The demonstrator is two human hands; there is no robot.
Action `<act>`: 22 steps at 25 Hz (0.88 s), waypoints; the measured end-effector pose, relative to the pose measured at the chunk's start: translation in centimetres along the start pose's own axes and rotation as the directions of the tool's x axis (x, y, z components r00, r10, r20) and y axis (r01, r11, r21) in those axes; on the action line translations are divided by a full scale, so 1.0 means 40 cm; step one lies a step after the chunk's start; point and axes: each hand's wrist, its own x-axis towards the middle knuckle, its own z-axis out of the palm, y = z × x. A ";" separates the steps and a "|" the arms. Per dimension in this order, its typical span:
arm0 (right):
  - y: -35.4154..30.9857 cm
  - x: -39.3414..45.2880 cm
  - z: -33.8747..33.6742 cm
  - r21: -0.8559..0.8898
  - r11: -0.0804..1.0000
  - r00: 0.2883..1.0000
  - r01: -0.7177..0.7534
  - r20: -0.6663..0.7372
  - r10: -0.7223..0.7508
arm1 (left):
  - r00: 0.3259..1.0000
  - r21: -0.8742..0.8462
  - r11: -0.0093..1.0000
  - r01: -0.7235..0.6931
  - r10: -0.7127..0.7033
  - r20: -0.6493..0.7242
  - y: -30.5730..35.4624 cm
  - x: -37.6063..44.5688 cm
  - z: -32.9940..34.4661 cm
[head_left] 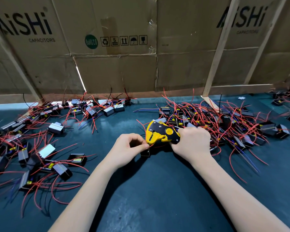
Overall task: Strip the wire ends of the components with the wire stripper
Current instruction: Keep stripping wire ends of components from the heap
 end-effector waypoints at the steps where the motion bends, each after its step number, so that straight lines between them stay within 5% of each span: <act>1: 0.001 0.000 0.002 -0.011 1.000 1.000 -0.001 -0.003 0.001 | 1.000 0.008 1.000 -0.006 0.006 0.001 0.000 -0.001 -0.001; 8: 0.027 -0.004 0.008 -0.022 0.996 0.997 -0.083 -0.003 0.083 | 0.998 0.068 0.996 -0.066 0.065 0.017 0.010 -0.008 -0.004; 22: 0.015 -0.009 -0.001 -0.052 0.998 0.999 -0.025 0.037 0.027 | 0.995 0.132 0.991 -0.025 0.037 -0.092 0.033 -0.015 0.020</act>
